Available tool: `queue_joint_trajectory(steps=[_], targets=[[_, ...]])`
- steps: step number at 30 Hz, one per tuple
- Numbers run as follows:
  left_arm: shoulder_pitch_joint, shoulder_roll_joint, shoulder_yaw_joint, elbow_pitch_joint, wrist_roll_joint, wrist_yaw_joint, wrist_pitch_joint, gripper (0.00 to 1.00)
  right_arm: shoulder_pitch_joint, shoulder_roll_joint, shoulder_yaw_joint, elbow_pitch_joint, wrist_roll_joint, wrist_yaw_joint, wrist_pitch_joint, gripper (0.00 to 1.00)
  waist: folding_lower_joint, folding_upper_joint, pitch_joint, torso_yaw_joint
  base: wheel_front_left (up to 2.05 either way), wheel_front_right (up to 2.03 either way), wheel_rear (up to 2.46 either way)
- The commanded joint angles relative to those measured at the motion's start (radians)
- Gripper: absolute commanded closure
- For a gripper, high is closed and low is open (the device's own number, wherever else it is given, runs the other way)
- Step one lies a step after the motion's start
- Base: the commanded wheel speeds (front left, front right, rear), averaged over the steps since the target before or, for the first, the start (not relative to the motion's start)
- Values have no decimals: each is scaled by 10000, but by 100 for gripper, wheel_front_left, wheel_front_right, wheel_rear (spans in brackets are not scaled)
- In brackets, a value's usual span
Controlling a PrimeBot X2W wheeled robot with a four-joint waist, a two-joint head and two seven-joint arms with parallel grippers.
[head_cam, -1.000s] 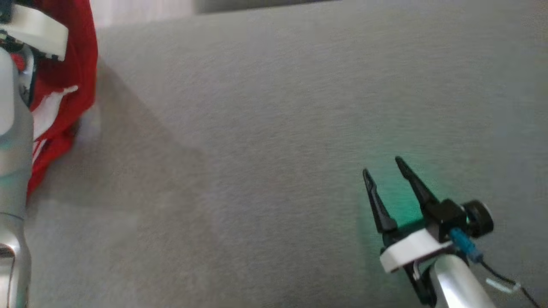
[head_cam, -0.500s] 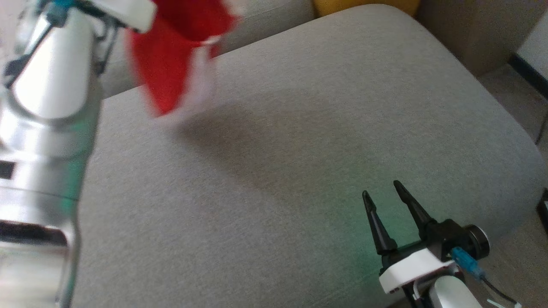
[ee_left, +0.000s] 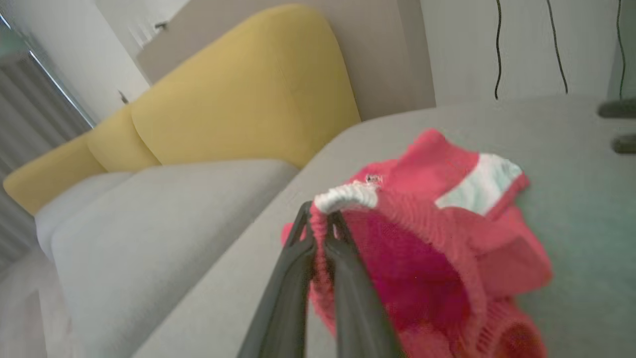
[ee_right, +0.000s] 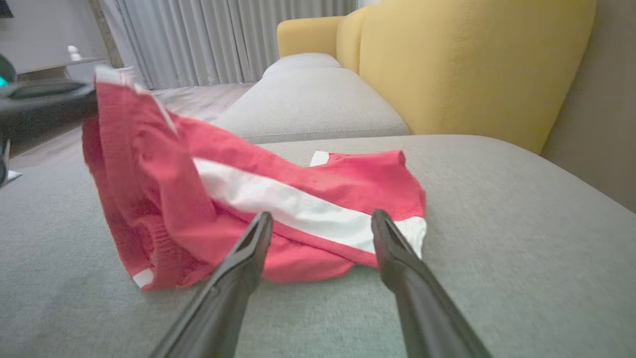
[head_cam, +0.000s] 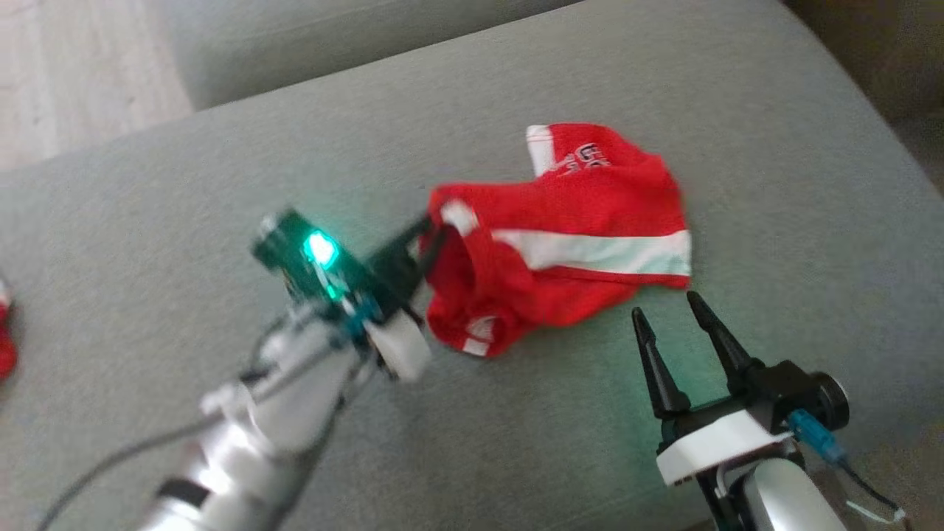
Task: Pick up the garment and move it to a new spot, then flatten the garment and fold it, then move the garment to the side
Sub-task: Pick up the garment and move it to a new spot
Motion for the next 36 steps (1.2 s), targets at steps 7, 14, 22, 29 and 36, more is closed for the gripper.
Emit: queue_joint_trajectory(steps=[7,14,22,29,36], targets=[[1656,-275,327,-1164,-602,1054,-124,0,-222,45,-119,-225,-218,-7,-36,0,-1,0,1,1300,0,0,0],[4005,-98,1165,-2427,-1345,1857,-126,0,428,45,-539,-124,-421,-7,-36,0,-1,0,-962,2136,0,0,0],[6504,-293,3266,-4697,-2378,2643,-127,0,1207,45,-1033,-575,-308,-7,-36,0,-1,0,-1641,2972,0,0,0],[7635,-561,4097,-5673,-2507,2672,-127,0,1602,45,-1068,-959,-254,-7,-36,0,-1,0,-1896,3358,0,0,0],[8077,-634,4214,-6011,-1845,2740,-127,0,1746,45,-921,-1101,-391,-7,-36,0,-1,0,-2001,3550,0,0,0]])
